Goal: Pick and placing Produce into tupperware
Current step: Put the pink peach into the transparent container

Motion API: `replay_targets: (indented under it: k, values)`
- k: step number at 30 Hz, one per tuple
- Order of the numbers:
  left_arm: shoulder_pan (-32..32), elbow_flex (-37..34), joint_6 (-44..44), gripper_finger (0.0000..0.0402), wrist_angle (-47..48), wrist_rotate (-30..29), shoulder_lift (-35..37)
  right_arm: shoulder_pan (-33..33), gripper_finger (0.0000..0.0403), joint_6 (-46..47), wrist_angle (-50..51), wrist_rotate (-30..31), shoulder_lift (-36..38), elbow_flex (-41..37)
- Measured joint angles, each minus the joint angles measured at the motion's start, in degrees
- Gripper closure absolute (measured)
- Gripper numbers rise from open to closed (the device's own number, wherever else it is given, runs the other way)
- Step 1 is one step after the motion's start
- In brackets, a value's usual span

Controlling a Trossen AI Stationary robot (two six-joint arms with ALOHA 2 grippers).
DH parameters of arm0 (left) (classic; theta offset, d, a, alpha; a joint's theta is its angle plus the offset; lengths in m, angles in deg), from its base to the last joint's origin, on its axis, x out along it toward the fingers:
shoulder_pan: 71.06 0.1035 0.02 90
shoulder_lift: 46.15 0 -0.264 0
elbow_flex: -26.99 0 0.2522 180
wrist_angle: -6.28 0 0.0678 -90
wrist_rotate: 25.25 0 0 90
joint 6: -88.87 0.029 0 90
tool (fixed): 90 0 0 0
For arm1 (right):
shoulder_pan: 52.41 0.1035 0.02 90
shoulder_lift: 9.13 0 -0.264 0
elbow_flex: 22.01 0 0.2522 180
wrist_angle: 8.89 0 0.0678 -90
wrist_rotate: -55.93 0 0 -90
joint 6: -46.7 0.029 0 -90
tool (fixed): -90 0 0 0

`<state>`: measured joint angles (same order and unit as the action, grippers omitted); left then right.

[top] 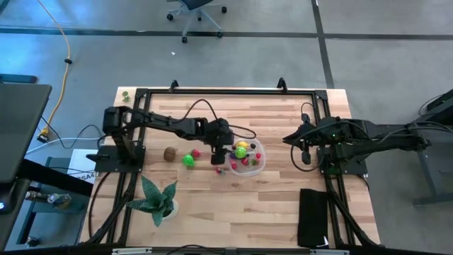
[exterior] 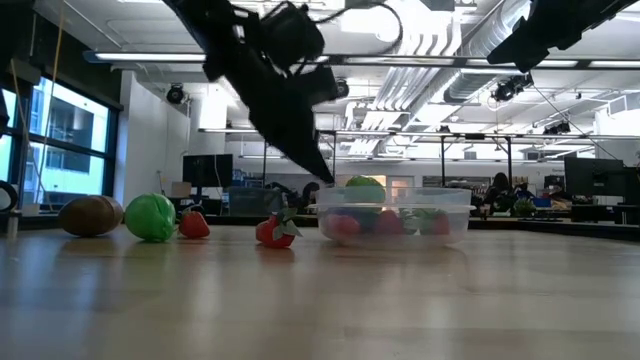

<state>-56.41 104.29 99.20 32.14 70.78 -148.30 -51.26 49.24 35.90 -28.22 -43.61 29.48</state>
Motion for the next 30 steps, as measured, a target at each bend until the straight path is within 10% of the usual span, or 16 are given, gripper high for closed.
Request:
replay_targets:
  k: [9, 30]
  values:
    - [0.03, -0.22, -2.94, 0.0265, 17.36, -1.17, 10.08, 0.00, 0.0373, 0.00, 0.00, 0.02, 0.01, 0.00]
    - [-5.33, -12.73, -7.77, 0.0253, 2.74, -1.99, 8.33, 0.00, 0.0373, 0.00, 0.00, 0.00, 0.00, 0.00]
